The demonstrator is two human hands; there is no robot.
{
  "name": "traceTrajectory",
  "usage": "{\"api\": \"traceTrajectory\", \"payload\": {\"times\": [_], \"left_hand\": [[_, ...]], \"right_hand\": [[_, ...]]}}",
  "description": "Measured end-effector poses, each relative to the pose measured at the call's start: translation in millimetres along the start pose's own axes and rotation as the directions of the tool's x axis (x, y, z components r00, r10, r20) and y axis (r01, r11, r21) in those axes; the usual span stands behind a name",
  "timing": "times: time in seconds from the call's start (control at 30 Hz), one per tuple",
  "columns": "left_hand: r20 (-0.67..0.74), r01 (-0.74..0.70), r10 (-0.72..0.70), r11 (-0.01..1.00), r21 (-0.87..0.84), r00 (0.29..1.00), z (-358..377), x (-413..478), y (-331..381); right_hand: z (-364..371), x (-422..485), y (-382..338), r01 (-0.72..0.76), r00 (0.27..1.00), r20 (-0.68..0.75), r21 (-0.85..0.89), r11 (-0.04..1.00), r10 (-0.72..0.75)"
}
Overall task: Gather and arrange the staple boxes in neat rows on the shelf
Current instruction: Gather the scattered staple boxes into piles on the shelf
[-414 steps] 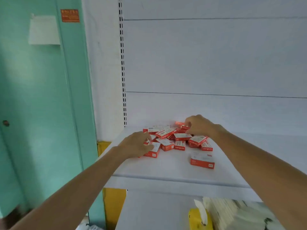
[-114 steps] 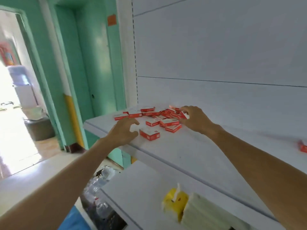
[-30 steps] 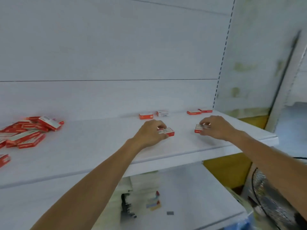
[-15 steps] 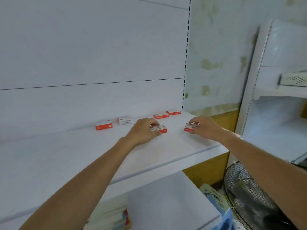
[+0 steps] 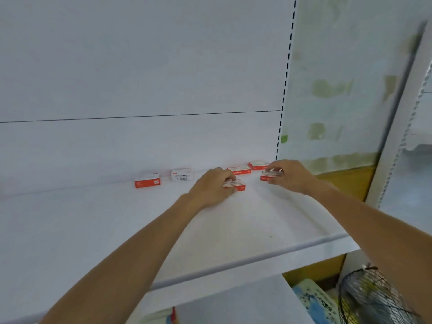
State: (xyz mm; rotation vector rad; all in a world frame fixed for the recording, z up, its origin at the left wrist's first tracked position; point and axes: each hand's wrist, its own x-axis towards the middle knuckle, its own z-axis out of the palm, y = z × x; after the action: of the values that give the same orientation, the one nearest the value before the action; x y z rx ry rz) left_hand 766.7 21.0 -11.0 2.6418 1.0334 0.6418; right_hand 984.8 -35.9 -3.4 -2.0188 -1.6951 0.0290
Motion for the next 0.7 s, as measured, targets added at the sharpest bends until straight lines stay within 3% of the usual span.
{"api": "traceTrajectory", "payload": {"times": [0.43,0.7], "left_hand": [[-0.110,0.154,-0.151,0.988,0.017,0.982,36.5,74.1,6.7],[-0.055,0.180,-0.175,0.979,0.092,0.983,63.2,99.7,3.6]], "right_hand": [[0.8,81.2,47.4,0.164,0.982,0.084,0.053,0.985,-0.168],[30.5,98.5,63.3,0.223,0.960,0.182,-0.046,0.974,-0.212]]}}
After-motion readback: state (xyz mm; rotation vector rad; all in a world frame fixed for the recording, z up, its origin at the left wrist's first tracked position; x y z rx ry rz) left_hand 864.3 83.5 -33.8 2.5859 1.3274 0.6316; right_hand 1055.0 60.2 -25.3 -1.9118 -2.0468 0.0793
